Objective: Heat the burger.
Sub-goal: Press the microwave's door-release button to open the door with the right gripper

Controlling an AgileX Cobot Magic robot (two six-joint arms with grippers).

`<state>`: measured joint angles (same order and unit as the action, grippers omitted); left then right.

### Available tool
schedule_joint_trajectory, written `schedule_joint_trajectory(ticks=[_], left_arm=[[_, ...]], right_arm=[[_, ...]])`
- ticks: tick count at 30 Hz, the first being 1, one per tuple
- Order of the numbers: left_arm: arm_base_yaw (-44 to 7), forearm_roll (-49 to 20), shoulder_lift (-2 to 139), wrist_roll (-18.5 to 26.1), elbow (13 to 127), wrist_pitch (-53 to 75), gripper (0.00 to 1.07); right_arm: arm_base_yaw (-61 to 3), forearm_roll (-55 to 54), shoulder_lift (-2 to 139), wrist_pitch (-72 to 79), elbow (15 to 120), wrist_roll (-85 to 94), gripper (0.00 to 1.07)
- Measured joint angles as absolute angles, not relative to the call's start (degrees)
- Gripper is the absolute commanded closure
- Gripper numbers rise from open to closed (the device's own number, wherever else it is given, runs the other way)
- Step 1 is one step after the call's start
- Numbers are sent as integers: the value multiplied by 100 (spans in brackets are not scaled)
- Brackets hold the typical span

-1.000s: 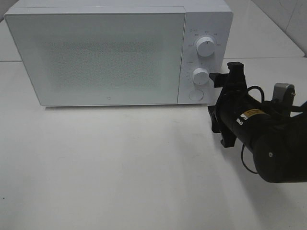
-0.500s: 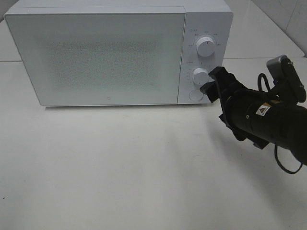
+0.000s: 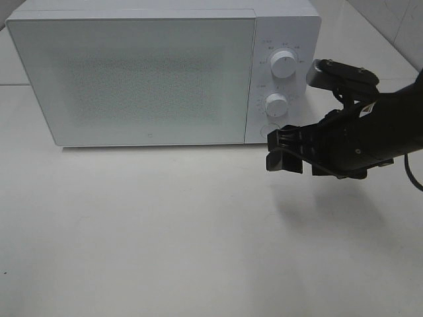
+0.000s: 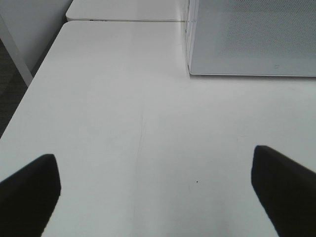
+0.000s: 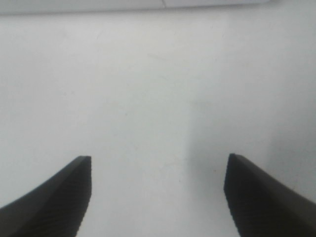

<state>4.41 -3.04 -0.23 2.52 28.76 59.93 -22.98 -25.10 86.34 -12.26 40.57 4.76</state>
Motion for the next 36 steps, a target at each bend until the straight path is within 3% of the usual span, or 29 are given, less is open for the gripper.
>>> schedule_joint_trajectory(ticks=[8, 18, 29, 36], left_arm=[[441, -304, -23, 252, 2876, 5993, 6], [441, -304, -23, 252, 2876, 5993, 6], [441, -304, -23, 252, 2876, 5993, 6], [441, -304, -23, 252, 2876, 5993, 6]], right_arm=[[-2246, -1484, 8606, -3146, 4727, 481, 36], [-2240, -934, 8050, -4429, 4950, 435, 36], [-2240, -819, 6480, -5351, 4950, 435, 35], [-2240, -435, 5076, -5919, 4950, 229, 26]])
